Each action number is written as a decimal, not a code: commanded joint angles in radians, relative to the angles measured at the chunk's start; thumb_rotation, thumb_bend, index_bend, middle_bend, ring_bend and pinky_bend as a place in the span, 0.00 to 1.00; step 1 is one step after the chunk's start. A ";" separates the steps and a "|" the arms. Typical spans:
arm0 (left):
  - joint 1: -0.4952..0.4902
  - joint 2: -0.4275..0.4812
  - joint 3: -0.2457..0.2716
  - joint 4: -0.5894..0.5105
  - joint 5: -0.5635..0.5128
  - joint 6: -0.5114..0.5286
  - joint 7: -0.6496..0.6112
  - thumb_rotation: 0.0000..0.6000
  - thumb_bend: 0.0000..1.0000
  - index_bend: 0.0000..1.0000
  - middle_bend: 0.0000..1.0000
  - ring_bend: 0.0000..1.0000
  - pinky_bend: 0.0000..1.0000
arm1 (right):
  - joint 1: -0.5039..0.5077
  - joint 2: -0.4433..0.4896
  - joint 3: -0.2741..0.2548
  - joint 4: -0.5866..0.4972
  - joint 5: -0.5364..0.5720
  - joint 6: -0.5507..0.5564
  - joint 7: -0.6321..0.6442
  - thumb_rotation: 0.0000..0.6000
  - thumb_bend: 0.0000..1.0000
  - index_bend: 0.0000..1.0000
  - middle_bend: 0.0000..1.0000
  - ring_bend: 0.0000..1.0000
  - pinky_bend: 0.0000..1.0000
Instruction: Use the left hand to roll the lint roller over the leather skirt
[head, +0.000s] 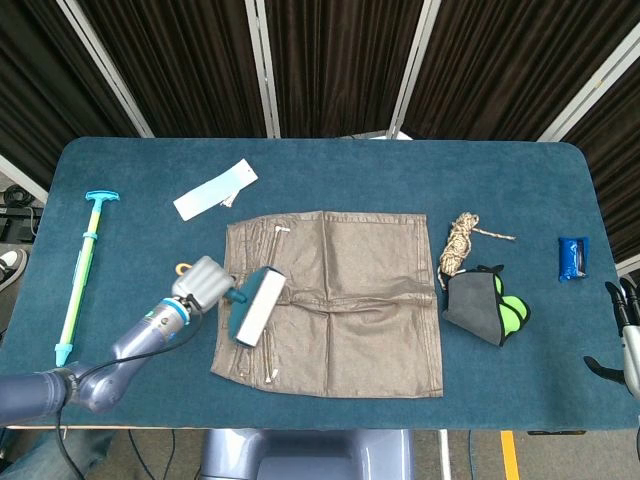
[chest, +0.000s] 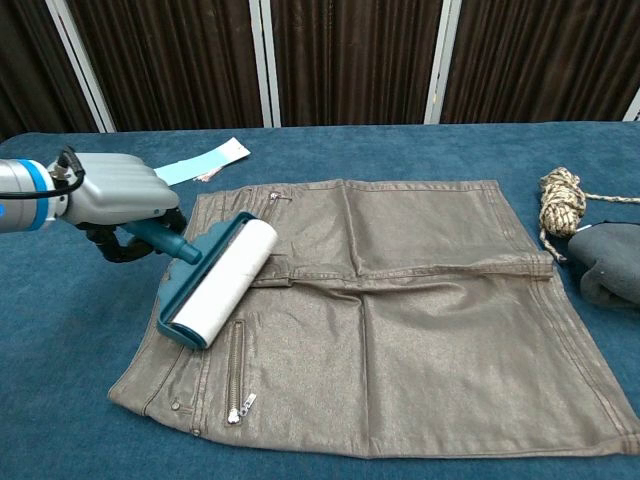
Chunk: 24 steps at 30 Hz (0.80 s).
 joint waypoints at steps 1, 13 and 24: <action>0.014 0.018 0.018 0.020 0.000 0.000 -0.016 1.00 1.00 0.87 0.71 0.50 0.53 | 0.002 -0.002 -0.002 -0.002 -0.003 0.000 -0.007 1.00 0.00 0.00 0.00 0.00 0.00; -0.012 -0.012 -0.004 -0.011 0.015 0.009 -0.022 1.00 1.00 0.87 0.71 0.50 0.54 | 0.002 -0.001 0.001 -0.002 0.005 -0.001 -0.002 1.00 0.00 0.00 0.00 0.00 0.00; -0.094 -0.158 -0.022 -0.039 -0.093 0.031 0.128 1.00 1.00 0.87 0.71 0.50 0.54 | -0.005 0.009 0.003 0.008 0.010 0.002 0.030 1.00 0.00 0.00 0.00 0.00 0.00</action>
